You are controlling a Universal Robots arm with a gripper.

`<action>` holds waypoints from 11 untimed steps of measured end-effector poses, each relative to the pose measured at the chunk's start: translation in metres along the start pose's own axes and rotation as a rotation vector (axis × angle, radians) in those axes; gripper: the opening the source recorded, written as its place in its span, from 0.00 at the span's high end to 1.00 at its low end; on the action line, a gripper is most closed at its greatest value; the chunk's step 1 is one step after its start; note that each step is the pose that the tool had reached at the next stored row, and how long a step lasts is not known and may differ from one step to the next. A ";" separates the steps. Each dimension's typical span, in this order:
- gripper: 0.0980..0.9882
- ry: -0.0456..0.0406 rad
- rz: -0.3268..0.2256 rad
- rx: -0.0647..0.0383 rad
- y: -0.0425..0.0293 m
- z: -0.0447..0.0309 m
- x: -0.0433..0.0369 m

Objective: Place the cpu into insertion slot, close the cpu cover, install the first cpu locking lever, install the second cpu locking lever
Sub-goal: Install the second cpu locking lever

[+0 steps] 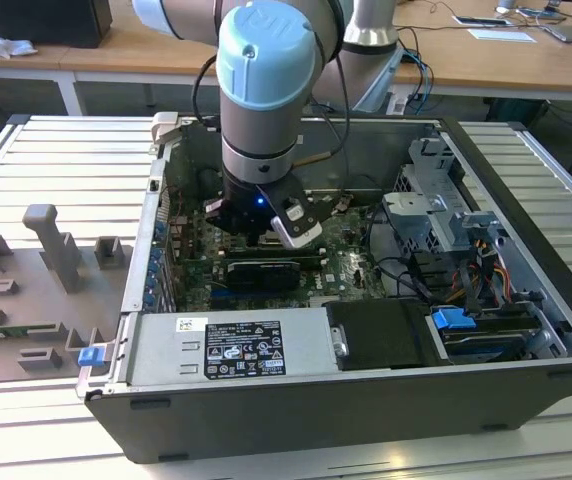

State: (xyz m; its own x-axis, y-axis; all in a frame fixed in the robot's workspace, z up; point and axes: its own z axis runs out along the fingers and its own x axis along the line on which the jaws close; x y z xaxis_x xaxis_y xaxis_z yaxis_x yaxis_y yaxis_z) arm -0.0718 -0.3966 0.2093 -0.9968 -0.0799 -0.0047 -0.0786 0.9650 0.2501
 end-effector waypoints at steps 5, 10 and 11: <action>0.99 -0.0029 -0.002 -0.026 -0.0030 0.0076 0.0013; 0.99 -0.0053 -0.004 -0.050 -0.0040 0.0120 0.0032; 0.99 -0.0053 -0.004 -0.054 -0.0041 0.0122 0.0037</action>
State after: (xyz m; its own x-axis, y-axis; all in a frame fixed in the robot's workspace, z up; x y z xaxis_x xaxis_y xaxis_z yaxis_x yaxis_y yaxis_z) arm -0.0754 -0.3978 0.1965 -0.9965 -0.0826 -0.0111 -0.0821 0.9499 0.3016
